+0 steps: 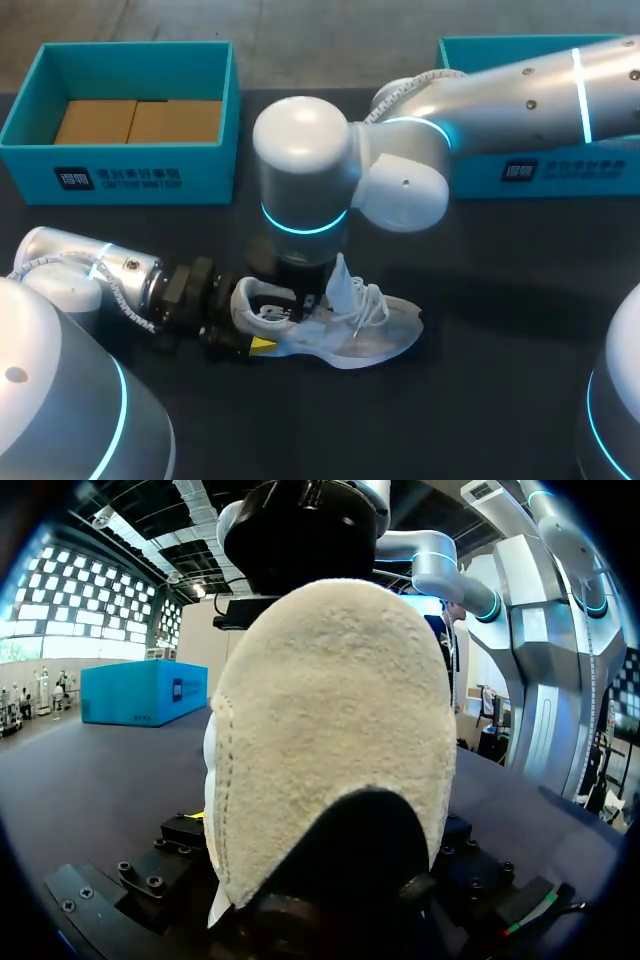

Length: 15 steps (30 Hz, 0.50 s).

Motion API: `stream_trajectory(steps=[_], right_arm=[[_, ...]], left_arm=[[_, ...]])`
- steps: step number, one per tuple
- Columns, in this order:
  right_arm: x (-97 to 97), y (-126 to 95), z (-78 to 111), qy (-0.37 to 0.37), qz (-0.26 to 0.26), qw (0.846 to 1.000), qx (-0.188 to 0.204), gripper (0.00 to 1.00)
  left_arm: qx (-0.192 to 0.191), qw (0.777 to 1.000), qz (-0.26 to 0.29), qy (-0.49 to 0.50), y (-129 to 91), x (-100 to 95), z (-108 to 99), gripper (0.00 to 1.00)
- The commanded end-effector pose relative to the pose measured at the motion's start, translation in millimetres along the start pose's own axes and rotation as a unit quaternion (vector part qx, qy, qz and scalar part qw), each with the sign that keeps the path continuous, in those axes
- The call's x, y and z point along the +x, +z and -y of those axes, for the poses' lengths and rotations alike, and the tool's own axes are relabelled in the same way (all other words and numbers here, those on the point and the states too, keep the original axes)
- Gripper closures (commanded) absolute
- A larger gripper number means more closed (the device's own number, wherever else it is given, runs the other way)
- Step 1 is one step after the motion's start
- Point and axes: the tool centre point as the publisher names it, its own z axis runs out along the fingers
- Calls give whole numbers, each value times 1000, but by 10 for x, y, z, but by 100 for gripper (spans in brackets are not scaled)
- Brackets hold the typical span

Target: Take the shoe out of the shoebox, open the shoe tongue, remove and reinsert the insole, then place the shoe into the shoebox

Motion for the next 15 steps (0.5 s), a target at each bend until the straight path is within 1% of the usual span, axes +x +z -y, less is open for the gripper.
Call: stream_trajectory(steps=[1,8,15], right_arm=[[-20,-16,136,1,2,1000,-14,100],[-71,-26,210,-2,-2,1000,-12,100],[-91,-16,213,-7,-5,1000,-14,100]], left_arm=[[0,1000,-1,0,-8,-6,-20,100],[0,1000,-1,0,-8,-6,-20,100],[0,1000,-1,0,-8,-6,-20,100]])
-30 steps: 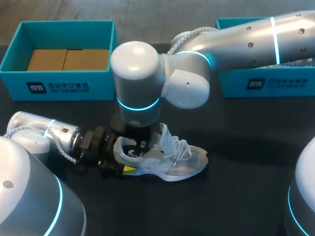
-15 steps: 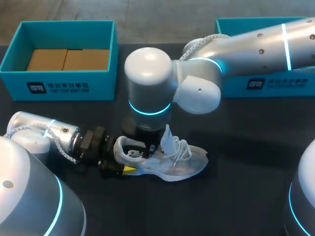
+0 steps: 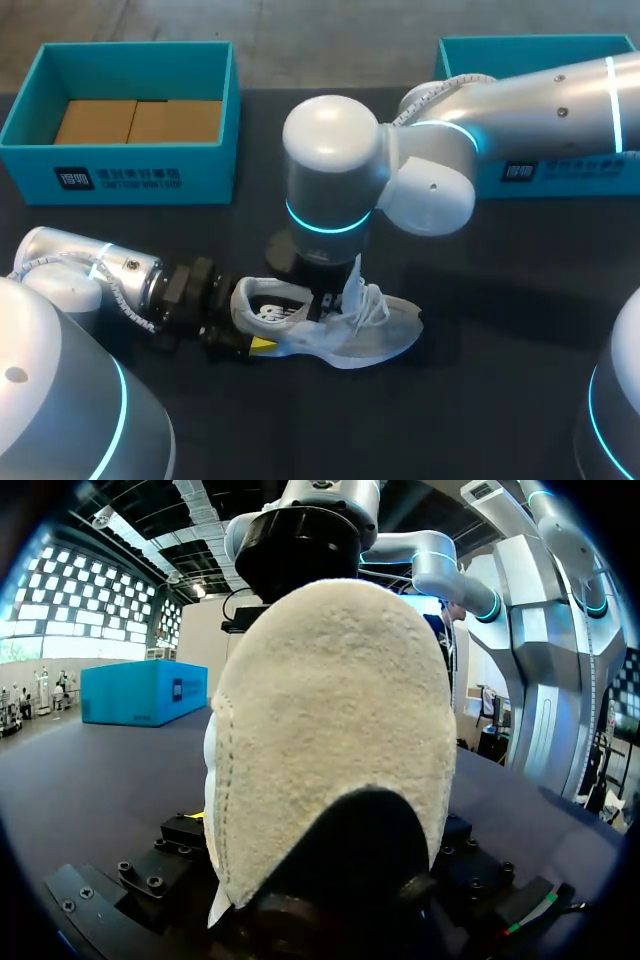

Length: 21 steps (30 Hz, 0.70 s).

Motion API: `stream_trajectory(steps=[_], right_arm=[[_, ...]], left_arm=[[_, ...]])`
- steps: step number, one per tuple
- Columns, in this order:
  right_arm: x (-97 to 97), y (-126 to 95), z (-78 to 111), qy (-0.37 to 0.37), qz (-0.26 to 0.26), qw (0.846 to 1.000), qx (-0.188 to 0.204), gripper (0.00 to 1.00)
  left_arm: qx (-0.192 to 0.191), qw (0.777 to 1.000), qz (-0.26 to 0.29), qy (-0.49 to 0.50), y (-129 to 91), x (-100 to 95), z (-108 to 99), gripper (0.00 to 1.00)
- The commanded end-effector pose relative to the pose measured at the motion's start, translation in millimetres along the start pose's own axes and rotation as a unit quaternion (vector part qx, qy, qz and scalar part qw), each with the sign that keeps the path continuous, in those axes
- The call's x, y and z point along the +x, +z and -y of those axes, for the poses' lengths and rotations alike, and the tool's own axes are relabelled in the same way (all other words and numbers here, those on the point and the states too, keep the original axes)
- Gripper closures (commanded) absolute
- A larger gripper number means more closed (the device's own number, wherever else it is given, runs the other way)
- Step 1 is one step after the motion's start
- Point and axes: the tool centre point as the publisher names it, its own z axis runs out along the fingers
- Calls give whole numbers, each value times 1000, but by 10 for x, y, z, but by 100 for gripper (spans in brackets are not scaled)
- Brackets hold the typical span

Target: Take the shoe out of the shoebox, open the shoe tongue, remove and reinsert the insole, then place the shoe into the shoebox

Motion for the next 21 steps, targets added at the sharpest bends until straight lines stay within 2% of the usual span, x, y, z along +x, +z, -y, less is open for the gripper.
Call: stream_trajectory(steps=[1,8,9,11,21], right_arm=[[-21,7,20,-2,-1,1000,-4,100],[-39,25,22,-4,0,1000,-5,100],[-39,26,22,-5,0,1000,-5,99],[-39,25,21,-5,1,1000,-5,88],[-39,20,10,-10,0,1000,0,78]], left_arm=[[0,1000,-1,0,-8,-6,-20,100],[0,1000,-1,0,-8,-6,-20,100],[0,1000,-1,0,-8,-6,-20,100],[0,1000,-1,0,-8,-6,-20,100],[0,1000,-1,0,-8,-6,-20,100]])
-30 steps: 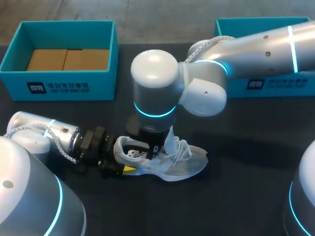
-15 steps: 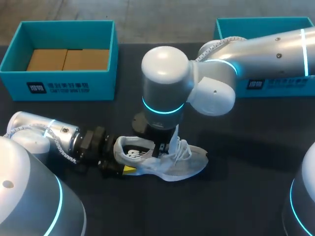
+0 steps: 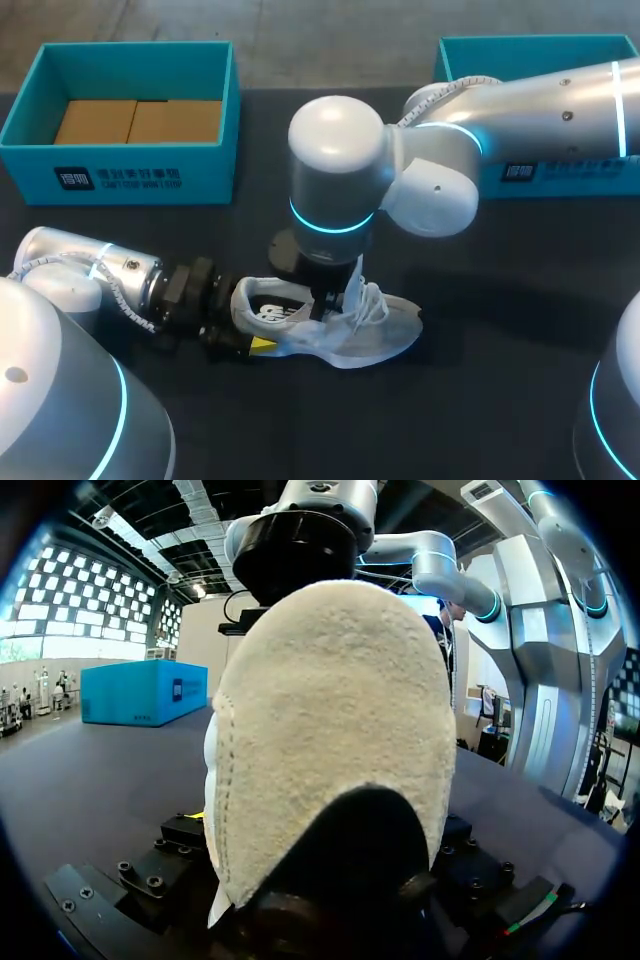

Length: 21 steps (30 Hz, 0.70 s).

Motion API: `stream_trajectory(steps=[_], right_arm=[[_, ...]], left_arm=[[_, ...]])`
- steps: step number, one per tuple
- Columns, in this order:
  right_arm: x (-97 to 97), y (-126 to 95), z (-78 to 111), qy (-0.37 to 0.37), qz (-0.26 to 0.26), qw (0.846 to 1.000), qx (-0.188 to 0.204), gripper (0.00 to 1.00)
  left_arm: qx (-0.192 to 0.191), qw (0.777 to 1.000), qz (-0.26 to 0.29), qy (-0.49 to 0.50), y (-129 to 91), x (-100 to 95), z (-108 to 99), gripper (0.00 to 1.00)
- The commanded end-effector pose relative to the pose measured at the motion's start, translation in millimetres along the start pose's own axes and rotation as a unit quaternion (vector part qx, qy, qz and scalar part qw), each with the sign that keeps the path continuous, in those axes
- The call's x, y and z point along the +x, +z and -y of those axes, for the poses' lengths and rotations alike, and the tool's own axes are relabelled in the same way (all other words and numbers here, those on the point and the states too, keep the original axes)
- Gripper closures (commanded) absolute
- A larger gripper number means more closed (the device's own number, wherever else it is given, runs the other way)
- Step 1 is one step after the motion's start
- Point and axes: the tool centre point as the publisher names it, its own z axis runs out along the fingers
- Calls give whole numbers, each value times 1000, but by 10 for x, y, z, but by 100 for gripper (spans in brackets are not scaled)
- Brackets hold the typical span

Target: Take the shoe out of the shoebox, open the shoe tongue, remove and reinsert the insole, then place the shoe into the shoebox

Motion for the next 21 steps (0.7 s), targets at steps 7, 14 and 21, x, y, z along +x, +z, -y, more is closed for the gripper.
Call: stream_trajectory(steps=[7,14,21], right_arm=[[-40,150,14,0,-20,1000,10,77],[-60,266,23,0,-33,999,14,75],[-16,373,36,3,-70,997,23,72]], left_arm=[[0,1000,-1,0,-8,-5,-21,100],[0,1000,-1,0,-8,-5,-21,100],[0,1000,-1,0,-8,-5,-21,100]])
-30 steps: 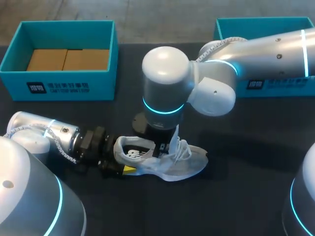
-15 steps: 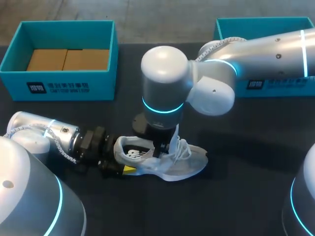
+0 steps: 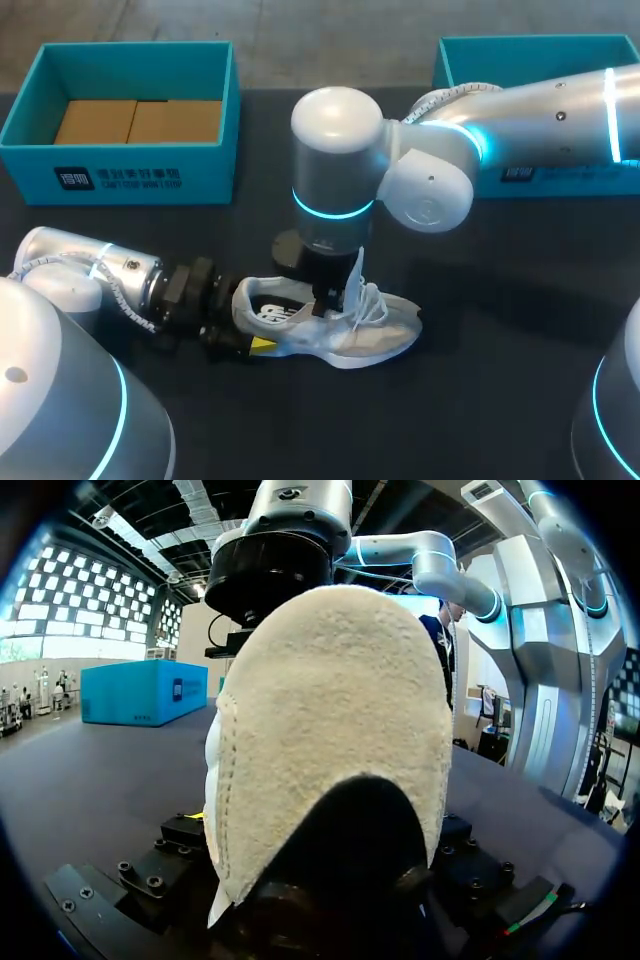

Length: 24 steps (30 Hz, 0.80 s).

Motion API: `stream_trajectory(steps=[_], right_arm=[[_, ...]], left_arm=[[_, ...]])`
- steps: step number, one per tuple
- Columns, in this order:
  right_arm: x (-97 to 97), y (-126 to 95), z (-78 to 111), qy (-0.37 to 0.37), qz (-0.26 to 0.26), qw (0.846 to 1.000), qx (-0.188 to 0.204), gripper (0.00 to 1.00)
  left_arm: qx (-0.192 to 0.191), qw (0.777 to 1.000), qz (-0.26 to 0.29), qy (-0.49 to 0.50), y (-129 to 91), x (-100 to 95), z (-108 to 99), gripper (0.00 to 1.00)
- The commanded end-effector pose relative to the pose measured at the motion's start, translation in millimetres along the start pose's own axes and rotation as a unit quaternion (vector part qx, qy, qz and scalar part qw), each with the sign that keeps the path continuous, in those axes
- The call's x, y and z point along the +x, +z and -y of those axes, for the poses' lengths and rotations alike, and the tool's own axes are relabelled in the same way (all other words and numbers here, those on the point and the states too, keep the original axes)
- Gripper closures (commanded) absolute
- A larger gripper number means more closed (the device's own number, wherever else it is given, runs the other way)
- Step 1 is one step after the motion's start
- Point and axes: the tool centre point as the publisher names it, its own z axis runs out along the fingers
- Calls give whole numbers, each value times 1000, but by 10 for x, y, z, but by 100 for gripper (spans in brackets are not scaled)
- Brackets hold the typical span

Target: Take the shoe out of the shoebox, open the shoe tongue, remove and reinsert the insole, then place the shoe into the shoebox

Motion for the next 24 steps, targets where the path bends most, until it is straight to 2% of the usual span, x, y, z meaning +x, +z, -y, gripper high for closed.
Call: stream_trajectory(steps=[1,9,17,18,21,24], right_arm=[[-15,230,-20,-2,-23,1000,7,71],[145,307,-25,-7,-69,997,24,73],[314,398,-28,-14,-104,994,33,80],[337,410,-25,-14,-106,994,31,82],[395,440,-11,-11,-110,994,25,100],[442,428,10,-7,-106,994,14,100]], left_arm=[[0,1000,-1,1,-10,-3,-19,100],[0,1000,-1,1,-10,-3,-19,100],[0,1000,-1,1,-10,-3,-19,100],[0,1000,-1,1,-10,-3,-19,100],[0,1000,-1,1,-10,-3,-19,100],[0,1000,-1,1,-10,-3,-19,100]])
